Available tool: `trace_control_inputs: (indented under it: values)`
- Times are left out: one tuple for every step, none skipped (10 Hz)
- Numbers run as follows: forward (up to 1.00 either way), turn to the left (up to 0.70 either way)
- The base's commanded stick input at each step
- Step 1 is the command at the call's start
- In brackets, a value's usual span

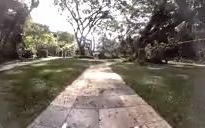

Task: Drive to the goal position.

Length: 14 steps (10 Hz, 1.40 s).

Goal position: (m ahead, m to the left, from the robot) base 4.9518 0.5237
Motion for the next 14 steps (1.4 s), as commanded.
trace_control_inputs:
  values:
    - [0.70,0.00]
    - [0.70,0.00]
    - [0.70,0.00]
    - [0.70,0.00]
    - [0.70,0.00]
    - [0.70,0.00]
    - [0.70,0.00]
    - [0.70,0.27]
    - [0.70,0.27]
    - [0.70,0.27]
    - [0.70,0.20]
    - [0.70,0.01]
    - [0.70,0.00]
    - [0.70,0.00]
